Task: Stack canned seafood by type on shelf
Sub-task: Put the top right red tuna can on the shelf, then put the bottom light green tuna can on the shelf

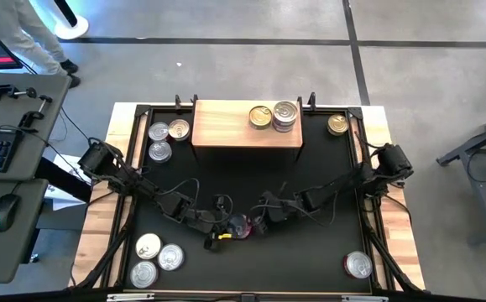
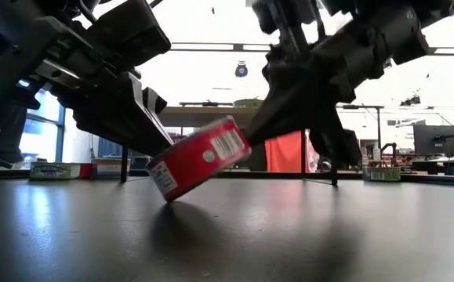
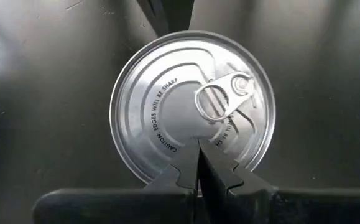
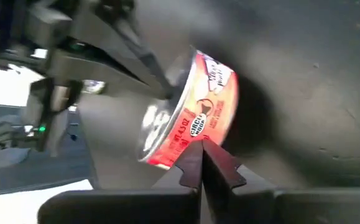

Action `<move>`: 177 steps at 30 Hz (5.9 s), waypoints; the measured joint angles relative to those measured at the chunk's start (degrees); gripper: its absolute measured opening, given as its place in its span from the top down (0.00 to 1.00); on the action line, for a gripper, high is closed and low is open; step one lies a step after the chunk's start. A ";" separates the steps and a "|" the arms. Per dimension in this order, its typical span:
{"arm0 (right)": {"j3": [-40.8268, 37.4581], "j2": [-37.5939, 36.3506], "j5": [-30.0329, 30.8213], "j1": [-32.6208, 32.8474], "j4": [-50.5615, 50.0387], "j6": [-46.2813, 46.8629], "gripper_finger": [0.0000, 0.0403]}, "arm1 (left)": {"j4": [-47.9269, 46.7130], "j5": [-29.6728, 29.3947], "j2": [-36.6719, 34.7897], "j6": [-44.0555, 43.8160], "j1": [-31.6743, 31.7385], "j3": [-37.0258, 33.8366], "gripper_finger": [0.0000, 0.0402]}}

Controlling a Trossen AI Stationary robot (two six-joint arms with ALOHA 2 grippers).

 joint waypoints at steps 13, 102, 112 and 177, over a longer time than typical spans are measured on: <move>0.51 -0.92 0.15 -0.15 3.94 -2.29 1.00 | -0.30 -0.63 0.61 -2.59 0.70 -0.24 1.00; 80.42 19.37 32.31 -15.19 -84.92 -97.95 0.70 | -0.96 -30.95 -59.02 7.98 -15.15 -2.62 1.00; 80.24 20.50 36.44 -25.27 -81.79 -95.08 0.70 | -2.79 -30.92 -59.68 9.49 -15.17 -2.62 1.00; 82.79 22.45 0.20 -23.86 -98.34 -78.79 0.25 | -16.96 -29.29 -57.96 -8.11 -16.25 -2.62 1.00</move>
